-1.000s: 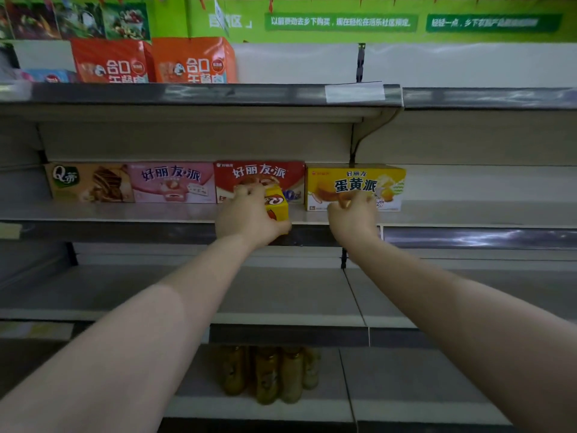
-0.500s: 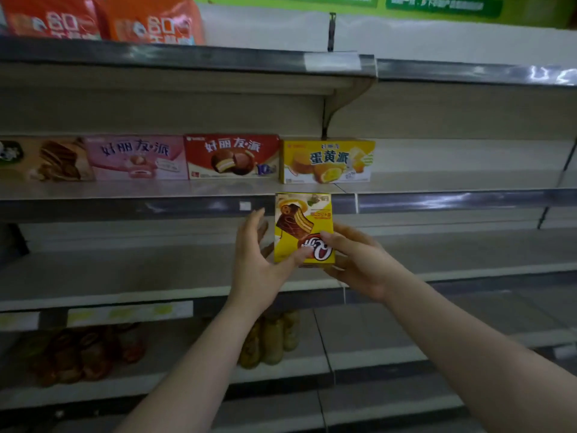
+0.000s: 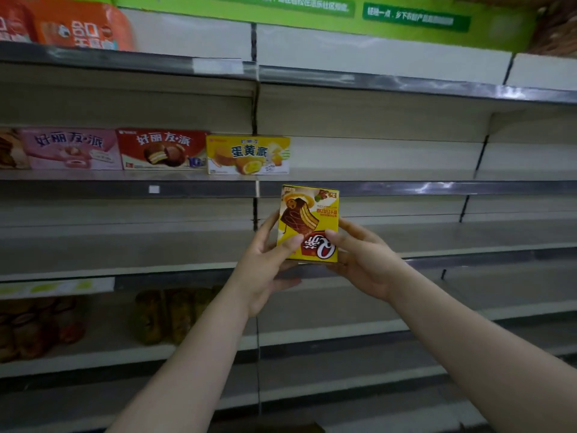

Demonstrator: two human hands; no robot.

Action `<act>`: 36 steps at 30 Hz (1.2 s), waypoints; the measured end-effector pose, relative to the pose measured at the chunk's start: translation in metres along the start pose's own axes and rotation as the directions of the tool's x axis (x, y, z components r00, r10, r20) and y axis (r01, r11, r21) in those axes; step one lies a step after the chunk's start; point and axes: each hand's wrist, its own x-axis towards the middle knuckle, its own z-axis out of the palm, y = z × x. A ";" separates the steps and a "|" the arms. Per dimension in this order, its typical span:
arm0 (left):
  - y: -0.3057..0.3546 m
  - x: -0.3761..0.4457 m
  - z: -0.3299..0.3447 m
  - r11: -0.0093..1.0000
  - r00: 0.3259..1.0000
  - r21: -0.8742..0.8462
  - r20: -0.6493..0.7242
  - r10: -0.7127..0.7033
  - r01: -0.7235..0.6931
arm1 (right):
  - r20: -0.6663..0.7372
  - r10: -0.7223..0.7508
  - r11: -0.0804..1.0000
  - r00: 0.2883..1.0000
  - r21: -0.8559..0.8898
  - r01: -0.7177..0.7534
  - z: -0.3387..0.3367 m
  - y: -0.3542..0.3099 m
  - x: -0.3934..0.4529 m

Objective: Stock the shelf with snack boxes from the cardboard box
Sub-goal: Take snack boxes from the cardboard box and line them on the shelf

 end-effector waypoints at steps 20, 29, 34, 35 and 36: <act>0.029 0.109 0.092 0.897 0.996 0.433 0.018 0.090 -0.089 | 0.109 -0.239 0.839 0.965 -0.476 0.262 -0.127 -0.103 0.064; 0.047 0.225 0.156 0.982 0.997 0.179 0.045 0.056 -0.063 | 0.011 -0.237 0.928 0.971 -0.294 0.230 -0.191 -0.156 0.124; 0.045 0.290 0.195 0.907 0.997 0.417 0.068 0.030 -0.056 | -0.003 -0.252 0.901 0.968 -0.365 0.234 -0.251 -0.177 0.164; 0.043 0.302 0.201 0.889 0.997 0.456 0.071 0.025 -0.055 | 0.002 -0.248 0.901 0.969 -0.367 0.231 -0.264 -0.179 0.172; 0.040 0.317 0.209 0.874 0.997 0.483 0.074 0.023 -0.056 | 0.015 -0.244 0.898 0.970 -0.375 0.231 -0.280 -0.182 0.183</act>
